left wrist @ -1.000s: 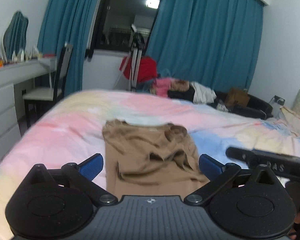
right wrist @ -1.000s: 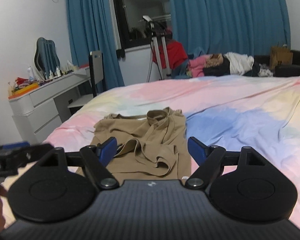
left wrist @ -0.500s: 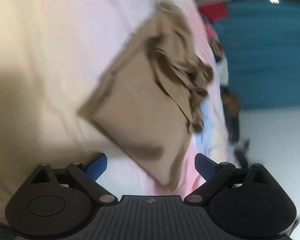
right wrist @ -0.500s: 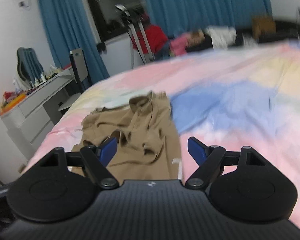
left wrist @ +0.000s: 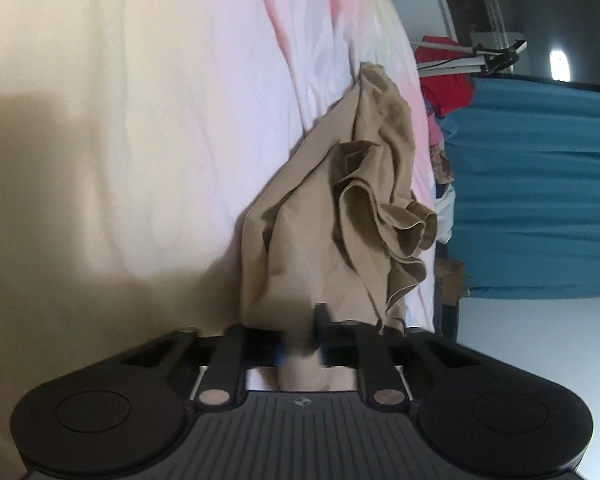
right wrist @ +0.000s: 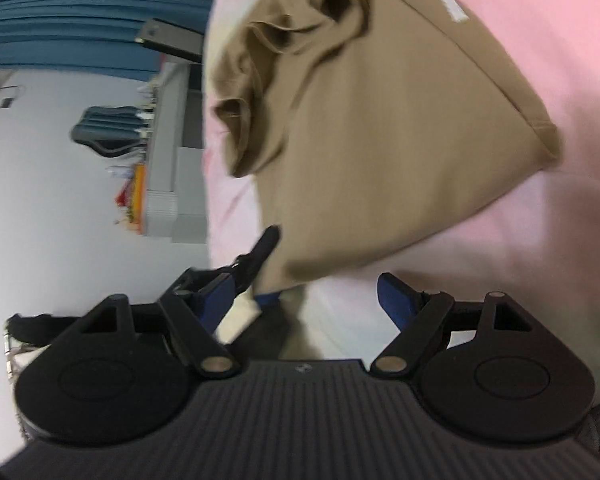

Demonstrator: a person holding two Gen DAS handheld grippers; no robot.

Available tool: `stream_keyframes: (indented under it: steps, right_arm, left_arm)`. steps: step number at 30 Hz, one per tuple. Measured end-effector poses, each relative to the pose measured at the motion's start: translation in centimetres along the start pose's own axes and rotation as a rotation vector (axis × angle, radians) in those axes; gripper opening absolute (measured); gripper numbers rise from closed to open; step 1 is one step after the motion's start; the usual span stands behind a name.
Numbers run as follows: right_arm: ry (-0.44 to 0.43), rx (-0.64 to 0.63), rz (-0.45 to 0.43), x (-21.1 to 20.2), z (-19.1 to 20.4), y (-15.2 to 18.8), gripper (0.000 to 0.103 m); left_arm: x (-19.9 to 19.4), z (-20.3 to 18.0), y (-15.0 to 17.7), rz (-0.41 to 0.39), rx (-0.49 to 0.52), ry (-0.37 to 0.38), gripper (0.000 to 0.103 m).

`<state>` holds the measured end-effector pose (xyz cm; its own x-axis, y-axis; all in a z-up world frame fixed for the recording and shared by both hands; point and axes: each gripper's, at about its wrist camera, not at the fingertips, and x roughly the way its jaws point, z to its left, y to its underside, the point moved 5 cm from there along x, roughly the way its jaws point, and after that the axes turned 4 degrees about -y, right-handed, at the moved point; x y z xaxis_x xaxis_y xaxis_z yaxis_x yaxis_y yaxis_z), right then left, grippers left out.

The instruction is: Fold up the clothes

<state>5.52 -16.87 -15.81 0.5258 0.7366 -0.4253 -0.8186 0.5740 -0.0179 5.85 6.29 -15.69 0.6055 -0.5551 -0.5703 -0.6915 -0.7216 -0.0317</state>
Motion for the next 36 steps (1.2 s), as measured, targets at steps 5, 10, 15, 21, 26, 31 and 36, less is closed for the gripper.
stream_keyframes:
  steps: [5, 10, 15, 21, 26, 31, 36]
  right_arm:
    - [0.032, 0.096, -0.045, 0.2, -1.6, -0.4, 0.076]
    - [0.036, 0.065, -0.158, -2.0, -0.9, -1.1, 0.059]
    - [0.037, 0.016, -0.218, -3.9, 0.1, -1.1, 0.021]
    - [0.038, -0.043, -0.290, -6.3, 1.4, -1.1, 0.011]
    - [0.039, -0.092, -0.350, -8.2, 2.5, -1.1, 0.011]
    - [0.030, -0.149, -0.393, -11.2, 4.2, 0.2, 0.011]
    - [0.000, -0.213, -0.409, -15.4, 7.1, 3.4, 0.011]
  left_arm:
    - [-1.2, -0.9, -0.3, -0.034, 0.034, 0.051, 0.007]
    - [-2.7, -2.1, -0.7, -0.079, 0.065, 0.125, 0.006]
    - [-2.3, -3.6, -0.9, -0.113, 0.152, 0.134, 0.006]
    - [-3.3, -5.4, -0.6, -0.155, 0.273, 0.142, 0.006]
    - [-6.2, -6.9, 0.7, -0.203, 0.329, 0.167, 0.006]
    - [-10.5, -8.3, 3.2, -0.205, 0.330, 0.188, 0.006]
    - [-16.4, -8.1, 7.4, -0.229, 0.270, 0.186, 0.006]
